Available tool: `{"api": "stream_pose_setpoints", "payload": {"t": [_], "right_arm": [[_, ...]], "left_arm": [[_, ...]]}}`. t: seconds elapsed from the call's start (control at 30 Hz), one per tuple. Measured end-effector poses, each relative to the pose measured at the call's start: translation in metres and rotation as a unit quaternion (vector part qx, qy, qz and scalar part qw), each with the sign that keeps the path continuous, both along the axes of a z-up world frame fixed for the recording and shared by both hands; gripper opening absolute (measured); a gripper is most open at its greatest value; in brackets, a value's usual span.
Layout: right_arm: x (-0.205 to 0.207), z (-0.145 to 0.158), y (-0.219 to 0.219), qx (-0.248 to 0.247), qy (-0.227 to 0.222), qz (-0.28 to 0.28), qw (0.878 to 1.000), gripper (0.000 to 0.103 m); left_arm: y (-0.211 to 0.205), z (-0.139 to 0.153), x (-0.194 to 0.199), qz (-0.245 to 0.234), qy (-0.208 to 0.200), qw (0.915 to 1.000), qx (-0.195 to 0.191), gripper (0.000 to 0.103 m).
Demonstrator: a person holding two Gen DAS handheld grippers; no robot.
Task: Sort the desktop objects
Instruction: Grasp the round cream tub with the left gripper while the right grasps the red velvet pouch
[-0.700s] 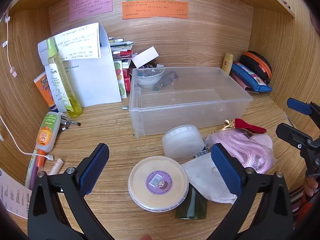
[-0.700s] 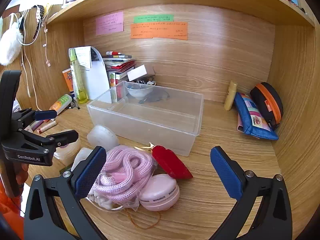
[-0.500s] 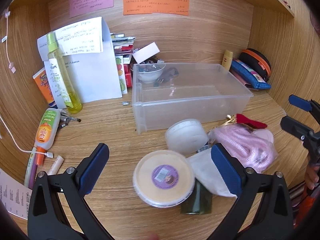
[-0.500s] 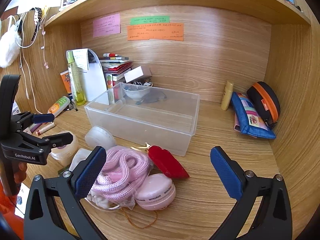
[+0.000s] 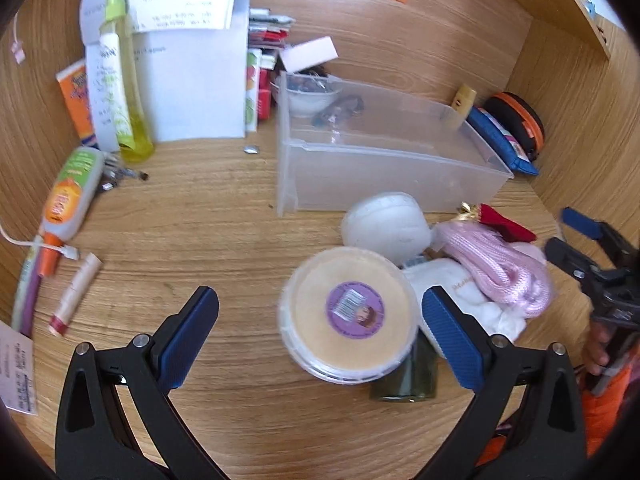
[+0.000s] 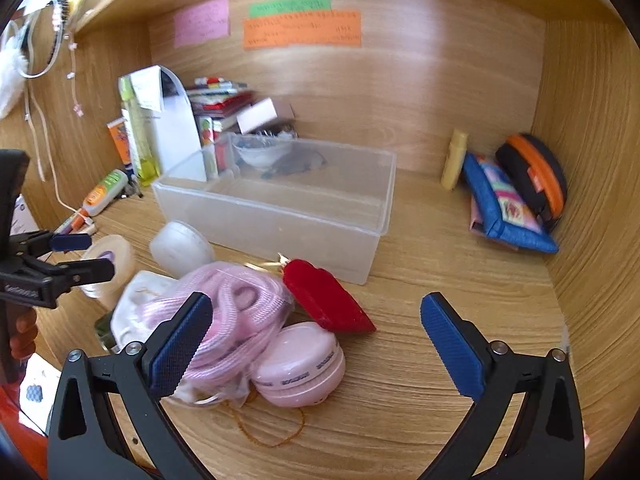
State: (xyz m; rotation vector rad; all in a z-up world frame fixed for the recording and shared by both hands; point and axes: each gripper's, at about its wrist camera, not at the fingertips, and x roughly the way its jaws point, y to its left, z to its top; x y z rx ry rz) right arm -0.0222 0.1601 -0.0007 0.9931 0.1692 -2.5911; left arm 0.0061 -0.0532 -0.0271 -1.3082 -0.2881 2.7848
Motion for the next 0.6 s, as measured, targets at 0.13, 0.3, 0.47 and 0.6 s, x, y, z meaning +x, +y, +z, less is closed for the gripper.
{"api": "stream_pose_setpoints", "payload": {"t": [0.13, 0.3, 0.47, 0.6], "right_arm": [[-0.019, -0.012, 0.005, -0.012, -0.031, -0.005, 0.999, 0.103], [-0.035, -0.024, 0.004, -0.008, -0.053, -0.009, 0.999, 0.103], [-0.044, -0.032, 0.005, -0.007, -0.070, 0.003, 0.998, 0.088], [-0.048, -0.034, 0.004, -0.008, -0.071, 0.008, 0.997, 0.085]], "left_arm": [[0.007, 0.000, 0.000, -0.011, -0.002, 0.9999, -0.005, 0.103], [0.005, -0.010, 0.000, -0.013, -0.020, 0.9997, -0.003, 0.103], [0.004, -0.020, 0.003, -0.015, -0.031, 0.9994, 0.001, 0.103], [-0.006, -0.023, -0.001, -0.001, -0.035, 0.9992, 0.020, 0.103]]}}
